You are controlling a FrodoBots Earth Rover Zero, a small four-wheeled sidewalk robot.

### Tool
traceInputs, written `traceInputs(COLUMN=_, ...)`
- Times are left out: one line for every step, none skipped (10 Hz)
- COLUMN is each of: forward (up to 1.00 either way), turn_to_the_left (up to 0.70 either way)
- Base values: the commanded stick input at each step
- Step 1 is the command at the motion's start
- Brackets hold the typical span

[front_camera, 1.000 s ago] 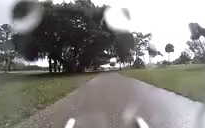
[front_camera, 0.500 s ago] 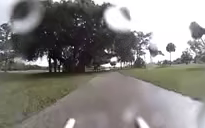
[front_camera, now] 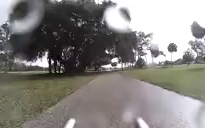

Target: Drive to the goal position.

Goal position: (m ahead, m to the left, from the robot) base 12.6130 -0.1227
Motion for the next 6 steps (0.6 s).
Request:
traceInputs(forward=0.85, turn_to_the_left=0.00)
traceInputs(forward=0.85, turn_to_the_left=0.00)
traceInputs(forward=0.85, turn_to_the_left=0.00)
traceInputs(forward=0.85, turn_to_the_left=-0.06)
traceInputs(forward=0.85, turn_to_the_left=-0.31)
traceInputs(forward=0.85, turn_to_the_left=-0.18)
